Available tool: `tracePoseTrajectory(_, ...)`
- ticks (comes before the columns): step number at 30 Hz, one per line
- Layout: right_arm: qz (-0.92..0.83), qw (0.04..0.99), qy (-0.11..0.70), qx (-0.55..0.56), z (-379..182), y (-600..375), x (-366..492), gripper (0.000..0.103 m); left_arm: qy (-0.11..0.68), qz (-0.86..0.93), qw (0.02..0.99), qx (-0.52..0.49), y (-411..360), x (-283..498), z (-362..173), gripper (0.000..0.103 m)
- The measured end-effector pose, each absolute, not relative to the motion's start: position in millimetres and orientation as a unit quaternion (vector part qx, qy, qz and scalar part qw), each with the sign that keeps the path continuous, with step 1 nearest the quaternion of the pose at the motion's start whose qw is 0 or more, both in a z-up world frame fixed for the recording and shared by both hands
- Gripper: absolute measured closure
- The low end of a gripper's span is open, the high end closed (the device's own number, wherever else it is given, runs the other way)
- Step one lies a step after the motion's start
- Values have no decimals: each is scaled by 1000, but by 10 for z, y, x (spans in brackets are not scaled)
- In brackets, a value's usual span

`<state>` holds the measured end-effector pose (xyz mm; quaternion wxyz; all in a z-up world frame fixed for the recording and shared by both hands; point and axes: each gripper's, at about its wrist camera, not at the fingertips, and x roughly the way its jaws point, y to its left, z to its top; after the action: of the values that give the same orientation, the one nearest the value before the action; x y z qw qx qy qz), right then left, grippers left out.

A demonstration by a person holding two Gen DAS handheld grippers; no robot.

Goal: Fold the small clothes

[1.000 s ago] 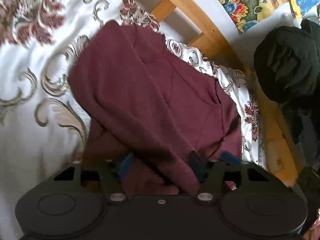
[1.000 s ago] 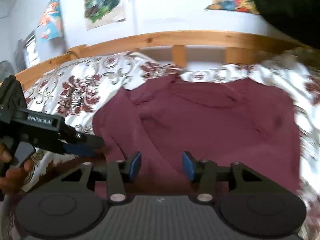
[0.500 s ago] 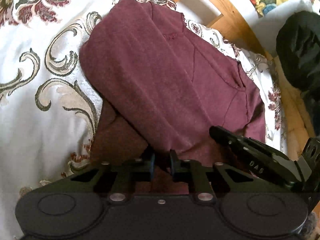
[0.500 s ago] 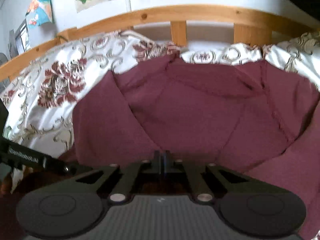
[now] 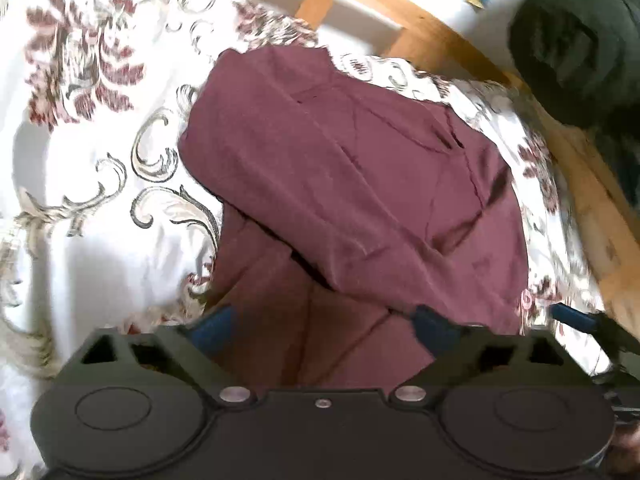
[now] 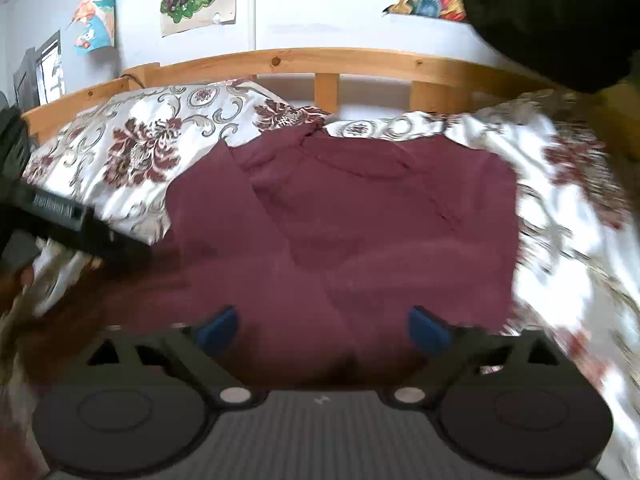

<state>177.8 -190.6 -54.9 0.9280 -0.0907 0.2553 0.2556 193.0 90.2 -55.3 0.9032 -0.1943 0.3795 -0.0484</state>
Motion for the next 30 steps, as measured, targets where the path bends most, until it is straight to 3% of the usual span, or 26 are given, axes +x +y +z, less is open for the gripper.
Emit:
tracePoseTrajectory(10,205,920,287,-173,-708,-2146,801,0,388,-125,913,-36,430,1370,-341,1)
tracePoseTrajectory(19,184,892,272,-312,-1118,-1835,649,0,408,-122,905,-13,218,1162,-540,1)
tracePoseTrajectory(30,172,910,230,-299,-1218,-1775,752,0,395,-158,901,89,-161,954,-682,1)
